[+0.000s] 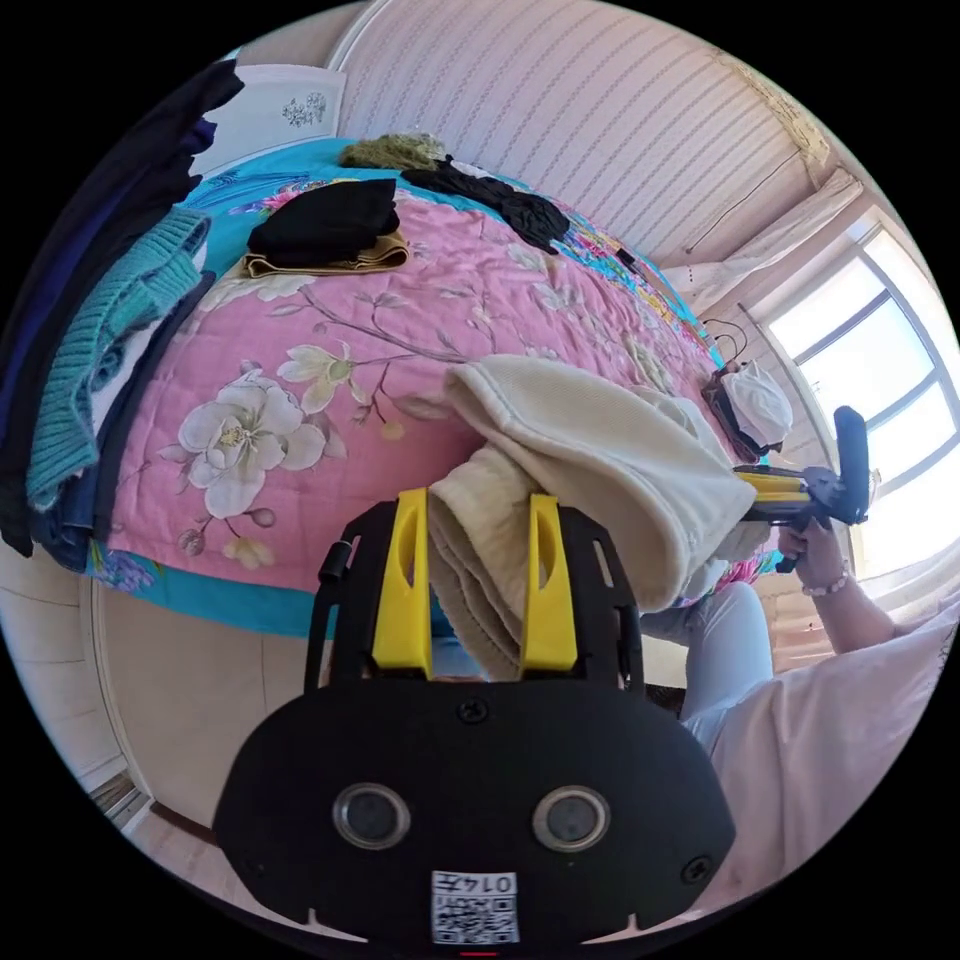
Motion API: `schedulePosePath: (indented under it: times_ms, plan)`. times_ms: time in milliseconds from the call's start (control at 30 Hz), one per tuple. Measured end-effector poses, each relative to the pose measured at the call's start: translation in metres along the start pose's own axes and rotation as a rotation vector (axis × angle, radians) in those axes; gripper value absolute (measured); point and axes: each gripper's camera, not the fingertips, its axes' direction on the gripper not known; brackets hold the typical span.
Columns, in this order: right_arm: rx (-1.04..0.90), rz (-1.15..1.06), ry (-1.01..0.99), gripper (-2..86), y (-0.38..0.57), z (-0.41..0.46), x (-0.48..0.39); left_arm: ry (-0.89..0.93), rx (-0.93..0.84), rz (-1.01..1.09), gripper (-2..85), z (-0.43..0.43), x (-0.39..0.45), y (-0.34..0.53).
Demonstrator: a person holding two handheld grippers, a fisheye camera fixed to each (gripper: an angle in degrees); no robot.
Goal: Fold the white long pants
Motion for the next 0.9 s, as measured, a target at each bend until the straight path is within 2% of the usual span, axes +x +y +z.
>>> schedulePosePath:
  times_ms: [67, 100, 267, 367, 467, 500, 600, 667, 800, 900]
  plan:
    - [0.054, 0.083, -0.051, 8.6, 0.019, -0.013, 0.025, -0.068, -0.047, -0.011, 6.2, 0.0, 0.0, 0.002]
    - [0.092, 0.145, -0.087, 8.4, 0.034, -0.023, 0.044, -0.042, -0.023, 0.001, 2.4, -0.006, 0.0, 0.006]
    - [0.301, 0.349, -0.235, 8.2, 0.105, -0.075, 0.12, -0.014, 0.056, 0.052, 0.1, -0.036, 0.013, 0.015]
    - [0.48, 0.41, -0.287, 8.1, 0.148, -0.122, 0.159, 0.049, 0.19, 0.061, -0.4, -0.065, 0.029, -0.004]
    - [0.643, 0.386, -0.219, 8.0, 0.179, -0.184, 0.184, 0.167, 0.347, 0.146, -0.6, -0.108, 0.051, -0.042]
    - [0.686, 0.379, -0.142, 8.0, 0.19, -0.21, 0.19, 0.187, 0.421, 0.193, -0.6, -0.131, 0.061, -0.053]
    - [0.796, 0.456, 0.042, 8.1, 0.233, -0.261, 0.207, 0.196, 0.64, 0.255, -0.7, -0.192, 0.066, -0.054]
    - [0.874, 0.502, 0.042, 8.1, 0.267, -0.277, 0.222, 0.232, 0.719, 0.257, -0.7, -0.218, 0.052, -0.042]
    - [0.913, 0.684, 0.011, 9.0, 0.338, -0.268, 0.259, 0.176, 0.657, 0.192, -0.3, -0.22, 0.016, 0.0]
    - [0.771, 0.883, 0.013, 10.7, 0.371, -0.22, 0.287, 0.144, 0.472, 0.017, 1.3, -0.14, -0.027, 0.056]
